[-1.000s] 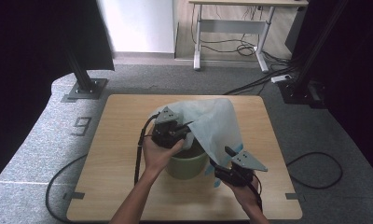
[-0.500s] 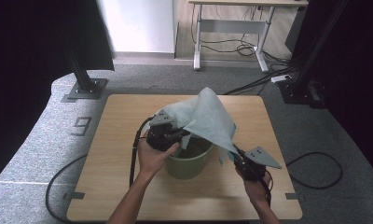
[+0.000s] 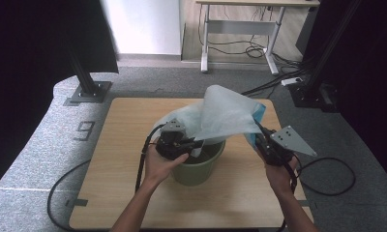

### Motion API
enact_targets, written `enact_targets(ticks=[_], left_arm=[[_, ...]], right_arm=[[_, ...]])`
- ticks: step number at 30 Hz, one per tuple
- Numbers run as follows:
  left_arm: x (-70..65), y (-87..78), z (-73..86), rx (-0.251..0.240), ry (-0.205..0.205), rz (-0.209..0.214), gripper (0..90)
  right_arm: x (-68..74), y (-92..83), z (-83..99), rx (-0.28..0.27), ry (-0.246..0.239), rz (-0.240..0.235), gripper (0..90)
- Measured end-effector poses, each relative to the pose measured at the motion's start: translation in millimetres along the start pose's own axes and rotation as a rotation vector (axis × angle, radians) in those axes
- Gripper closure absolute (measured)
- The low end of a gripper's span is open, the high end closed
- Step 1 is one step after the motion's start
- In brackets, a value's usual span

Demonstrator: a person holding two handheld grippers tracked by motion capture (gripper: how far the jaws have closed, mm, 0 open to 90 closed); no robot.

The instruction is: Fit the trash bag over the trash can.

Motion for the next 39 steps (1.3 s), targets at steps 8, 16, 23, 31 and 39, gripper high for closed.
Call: enact_targets(ticks=[8,16,23,31,39], left_arm=[[-6.4,-5.4,-12.7,-0.041,0.071,-0.051,50.4],[-1.2,-6.1,-28.9,-0.089,0.075,-0.108,41.5],[-0.3,-0.3,-18.4,-0.054,0.046,-0.069,81.6],[0.3,-10.8,2.2,0.009,0.017,-0.030,89.3],[7.6,-22.1,15.0,0.023,-0.031,-0.016,78.9]], right_arm=[[9.4,-7.0,-12.1,-0.020,-0.017,-0.032,88.1],[26.6,-2.4,4.2,0.016,-0.015,-0.084,88.1],[27.8,-1.7,5.4,0.012,0.003,-0.101,88.1],[39.8,-1.2,-7.2,-0.009,-0.006,-0.144,88.0],[49.7,6.0,6.3,0.022,0.002,-0.166,88.1]])
Point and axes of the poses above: each handheld gripper's, and its own axes: y roughly forward along the jaws, z roughly out of its underside, x roughly to its left, the point moved 10 cm from there along y, roughly forward along the jaws, and after that the axes turned 5 degrees about -x, right-handed, at the moved point
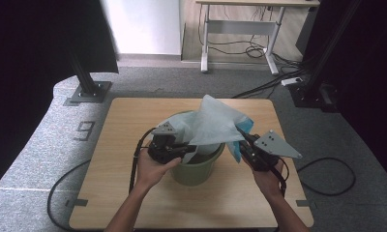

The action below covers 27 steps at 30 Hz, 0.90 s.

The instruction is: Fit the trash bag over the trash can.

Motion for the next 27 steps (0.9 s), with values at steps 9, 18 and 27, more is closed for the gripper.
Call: enact_targets(ticks=[9,18,27], left_arm=[[-0.1,-25.0,-7.4,-0.085,0.001,-0.014,36.7],[3.6,-25.6,-29.7,-0.133,-0.018,-0.059,30.9],[13.5,-8.3,-42.9,-0.150,-0.083,-0.077,24.8]], right_arm=[[-0.7,3.9,15.3,0.041,-0.018,0.003,88.1],[2.2,9.8,29.0,0.071,-0.026,-0.001,88.1],[18.4,14.0,33.9,0.075,-0.054,-0.047,88.1]])
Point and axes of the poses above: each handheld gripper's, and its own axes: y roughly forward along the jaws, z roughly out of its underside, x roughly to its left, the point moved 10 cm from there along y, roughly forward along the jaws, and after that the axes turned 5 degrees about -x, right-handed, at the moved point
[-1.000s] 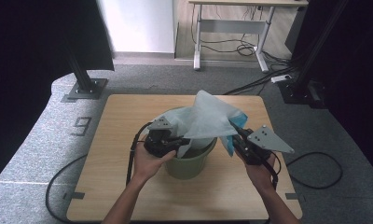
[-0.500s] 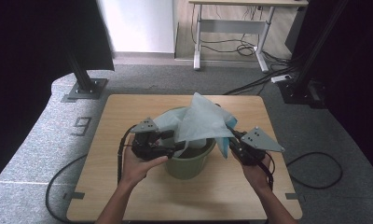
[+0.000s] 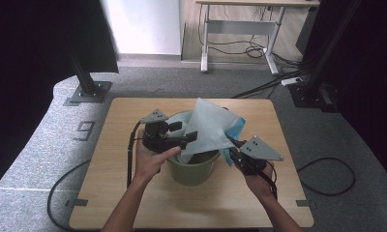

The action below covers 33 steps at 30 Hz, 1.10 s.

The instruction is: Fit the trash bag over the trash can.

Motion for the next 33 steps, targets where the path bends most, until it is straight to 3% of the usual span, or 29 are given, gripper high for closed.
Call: enact_targets(ticks=[9,17,23,27,33], left_arm=[[6.3,13.9,-2.8,0.001,-0.041,-0.029,20.9],[6.9,30.6,3.5,0.057,-0.052,-0.030,17.7],[6.1,43.3,13.7,0.112,-0.069,-0.026,20.4],[1.1,48.3,19.9,0.140,-0.063,0.002,29.1],[-0.9,50.9,25.2,0.165,-0.041,0.007,55.6]], right_arm=[[12.9,1.4,5.6,0.011,-0.017,-0.030,88.1],[22.1,3.5,13.8,0.022,-0.029,-0.056,88.0],[28.4,2.0,21.9,0.032,-0.031,-0.087,87.5],[28.8,0.1,26.3,0.039,-0.025,-0.093,87.5],[28.3,-1.5,30.4,0.045,-0.021,-0.093,87.5]])
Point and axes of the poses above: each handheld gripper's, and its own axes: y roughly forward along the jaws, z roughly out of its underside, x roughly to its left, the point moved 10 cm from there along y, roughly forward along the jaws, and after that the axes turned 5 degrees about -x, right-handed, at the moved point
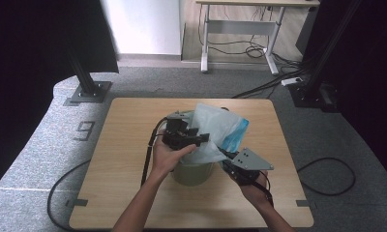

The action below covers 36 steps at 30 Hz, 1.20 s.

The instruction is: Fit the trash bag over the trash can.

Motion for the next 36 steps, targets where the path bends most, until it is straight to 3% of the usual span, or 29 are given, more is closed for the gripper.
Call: enact_targets(ticks=[6,10,17,24,29,36], left_arm=[[-1.6,-2.3,-0.8,-0.013,0.017,0.023,80.6],[-3.2,-4.5,-2.4,-0.036,0.022,0.047,89.2],[5.0,-18.3,-10.9,-0.105,0.004,0.048,90.0],[21.8,-34.0,-17.3,-0.162,-0.039,0.033,90.0],[33.7,-44.6,-18.5,-0.185,-0.069,0.027,90.0],[46.5,-55.2,-18.7,-0.200,-0.099,0.024,90.0]], right_arm=[[0.2,-2.0,0.5,0.001,0.001,-0.004,84.8],[-0.8,-3.3,1.6,0.000,0.011,-0.007,83.4],[1.1,-10.1,3.2,-0.009,0.028,-0.020,65.4],[1.4,-30.9,5.4,-0.033,0.041,-0.029,51.0],[-4.5,-43.8,5.3,-0.061,0.055,-0.028,48.3],[-9.1,-45.0,14.6,-0.041,0.065,-0.051,53.5]])
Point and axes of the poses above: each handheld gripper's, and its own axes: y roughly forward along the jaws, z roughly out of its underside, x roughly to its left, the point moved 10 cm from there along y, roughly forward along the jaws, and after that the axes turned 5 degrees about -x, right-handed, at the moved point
